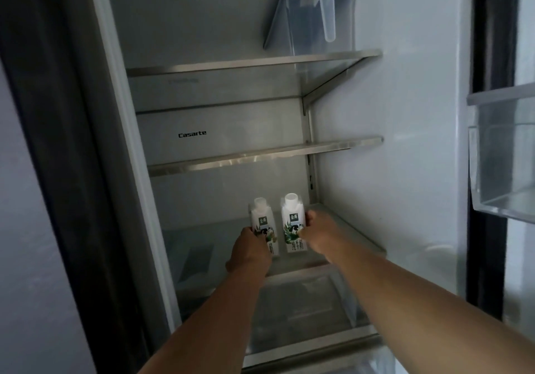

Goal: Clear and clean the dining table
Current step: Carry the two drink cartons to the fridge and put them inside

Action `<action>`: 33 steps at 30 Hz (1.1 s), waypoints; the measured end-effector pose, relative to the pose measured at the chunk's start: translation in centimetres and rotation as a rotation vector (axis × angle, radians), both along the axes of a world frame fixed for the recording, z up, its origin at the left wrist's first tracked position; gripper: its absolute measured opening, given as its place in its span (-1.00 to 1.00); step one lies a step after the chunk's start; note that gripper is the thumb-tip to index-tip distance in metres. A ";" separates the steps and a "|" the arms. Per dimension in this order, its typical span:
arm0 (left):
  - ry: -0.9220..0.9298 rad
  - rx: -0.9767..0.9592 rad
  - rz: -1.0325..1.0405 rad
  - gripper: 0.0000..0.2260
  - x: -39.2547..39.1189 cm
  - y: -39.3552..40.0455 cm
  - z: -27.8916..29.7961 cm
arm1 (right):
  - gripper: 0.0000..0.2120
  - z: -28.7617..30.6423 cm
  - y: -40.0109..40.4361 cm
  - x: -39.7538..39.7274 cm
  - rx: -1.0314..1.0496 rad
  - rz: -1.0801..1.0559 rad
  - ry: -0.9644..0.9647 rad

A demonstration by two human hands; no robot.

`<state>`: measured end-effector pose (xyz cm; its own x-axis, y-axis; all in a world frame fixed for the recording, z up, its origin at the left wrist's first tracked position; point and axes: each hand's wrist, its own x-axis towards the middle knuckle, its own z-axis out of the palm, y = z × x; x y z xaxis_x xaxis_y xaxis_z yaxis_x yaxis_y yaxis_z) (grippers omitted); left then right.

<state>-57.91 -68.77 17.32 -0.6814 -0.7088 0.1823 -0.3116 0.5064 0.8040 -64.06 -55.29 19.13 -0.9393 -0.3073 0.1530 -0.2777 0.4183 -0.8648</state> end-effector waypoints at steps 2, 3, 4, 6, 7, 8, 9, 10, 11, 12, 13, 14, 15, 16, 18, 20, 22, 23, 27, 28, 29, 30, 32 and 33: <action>-0.007 -0.023 0.000 -0.79 -0.3 -0.1 0.0 | -0.69 -0.2 -0.5 -0.1 0.015 0.012 0.007; -0.003 -0.033 -0.005 -0.80 -0.3 -0.1 -0.1 | -0.68 -0.1 -0.6 0.1 0.017 0.015 0.008; -0.003 -0.046 -0.008 -0.81 -0.3 0.0 -0.3 | -0.68 -0.1 -0.7 0.1 0.011 0.019 0.010; -0.010 -0.078 -0.006 -0.81 -0.3 0.0 -0.6 | -0.68 -0.2 -0.9 0.2 -0.005 0.020 0.004; -0.013 -0.089 -0.002 -0.81 -0.3 0.0 -0.8 | -0.68 -0.3 -1.0 0.3 -0.011 0.014 -0.004; -0.013 -0.098 0.003 -0.81 -0.2 0.0 -0.8 | -0.68 -0.4 -1.1 0.1 -0.017 0.005 -0.003; -0.017 -0.104 0.006 -0.82 -0.1 0.1 -0.7 | -0.67 -0.3 -1.1 0.1 -0.012 -0.003 -0.004; -0.023 -0.109 0.004 -0.82 0.0 0.1 -0.7 | -0.67 -0.4 -1.1 0.1 -0.005 -0.008 -0.005; -0.031 -0.111 0.004 -0.81 0.0 0.2 -0.7 | -0.66 -0.3 -1.1 0.2 0.010 -0.016 -0.006; -0.043 -0.114 0.003 -0.81 0.1 0.4 -0.8 | -0.67 -0.4 -1.1 0.1 0.022 -0.028 -0.001; -0.052 -0.118 0.007 -0.79 0.4 0.6 -0.8 | -0.71 -0.4 -0.9 0.3 0.031 -0.046 0.001; -0.057 -0.123 0.019 -0.77 0.7 0.8 -0.8 | -0.78 -0.4 -0.7 0.4 0.036 -0.068 0.007; -0.059 -0.130 0.034 -0.74 1.0 1.1 -0.9 | -0.85 -0.2 -0.3 0.8 0.043 -0.098 0.008; -0.058 -0.139 0.051 -0.70 1.4 1.4 -1.0 | -0.90 -0.1 0.0 1.3 0.048 -0.124 0.019; -0.039 -0.177 0.082 -0.65 2.4 2.2 -1.4 | -0.87 0.1 0.6 2.3 0.046 -0.168 0.043; 0.028 -0.200 0.103 -0.66 3.7 3.2 -1.9 | -0.83 0.1 1.0 3.8 0.018 -0.175 0.030; 0.110 -0.215 0.089 -0.68 5.3 4.3 -2.6 | -0.70 0.2 1.5 5.8 -0.022 -0.188 0.016; 0.142 -0.257 0.082 -0.67 5.9 4.8 -3.0 | -0.66 0.3 1.8 6.9 -0.019 -0.196 0.023; 0.241 -0.399 -0.028 -0.58 9.3 6.8 -3.4 | -0.61 0.5 3.4 11.6 0.005 -0.251 0.100; 0.238 -0.383 -0.069 -0.55 10.2 7.4 -3.4 | -0.61 0.5 3.8 12.8 0.004 -0.269 0.117; 0.220 -0.367 -0.109 -0.52 11.1 7.8 -3.5 | -0.59 0.4 4.2 13.9 -0.001 -0.283 0.126; 0.191 -0.355 -0.146 -0.50 11.9 8.2 -3.6 | -0.57 0.4 4.6 15.1 -0.010 -0.285 0.132; 0.160 -0.307 -0.209 -0.47 13.6 9.0 -4.3 | -0.56 0.0 5.2 17.6 -0.017 -0.283 0.156; 0.156 -0.259 -0.238 -0.47 14.4 9.3 -4.5 | -0.56 -0.2 5.5 18.7 -0.021 -0.284 0.171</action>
